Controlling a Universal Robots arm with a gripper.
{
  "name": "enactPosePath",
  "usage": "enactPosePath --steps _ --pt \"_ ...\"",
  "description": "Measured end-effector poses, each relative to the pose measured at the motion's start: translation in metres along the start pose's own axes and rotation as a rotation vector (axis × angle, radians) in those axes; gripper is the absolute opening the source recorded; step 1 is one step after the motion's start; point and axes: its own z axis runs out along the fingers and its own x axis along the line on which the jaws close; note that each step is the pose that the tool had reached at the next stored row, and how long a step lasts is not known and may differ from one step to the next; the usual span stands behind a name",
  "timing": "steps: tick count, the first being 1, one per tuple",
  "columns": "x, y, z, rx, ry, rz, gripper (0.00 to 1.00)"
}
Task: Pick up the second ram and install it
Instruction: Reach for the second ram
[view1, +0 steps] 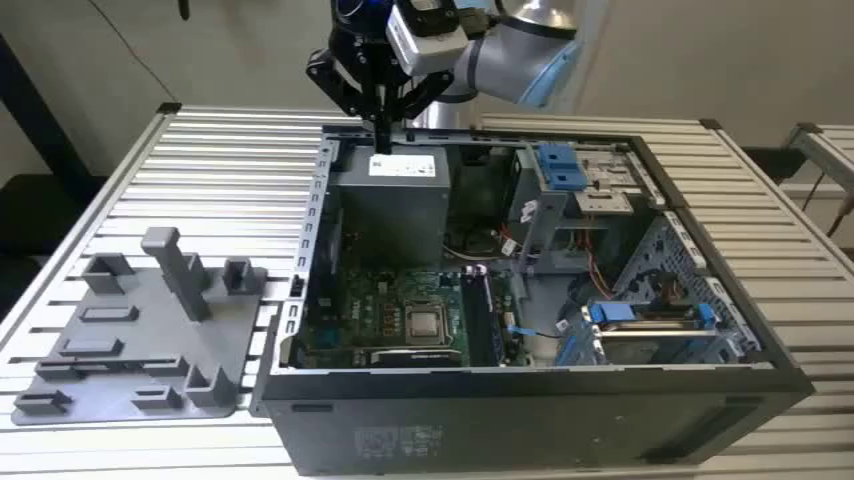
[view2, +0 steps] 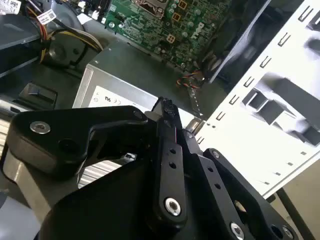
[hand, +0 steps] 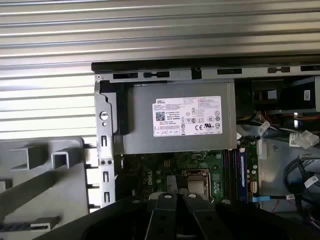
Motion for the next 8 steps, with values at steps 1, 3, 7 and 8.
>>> enactPosePath --steps 1,3,7,8 --pt "0.0 0.0 0.0 0.0 0.0 0.0 0.11" --pt "0.0 0.0 0.0 0.0 0.0 0.0 0.11" --pt "0.0 0.0 0.0 0.0 0.0 0.0 0.11" --pt "0.0 0.0 0.0 0.0 0.0 0.0 0.11"
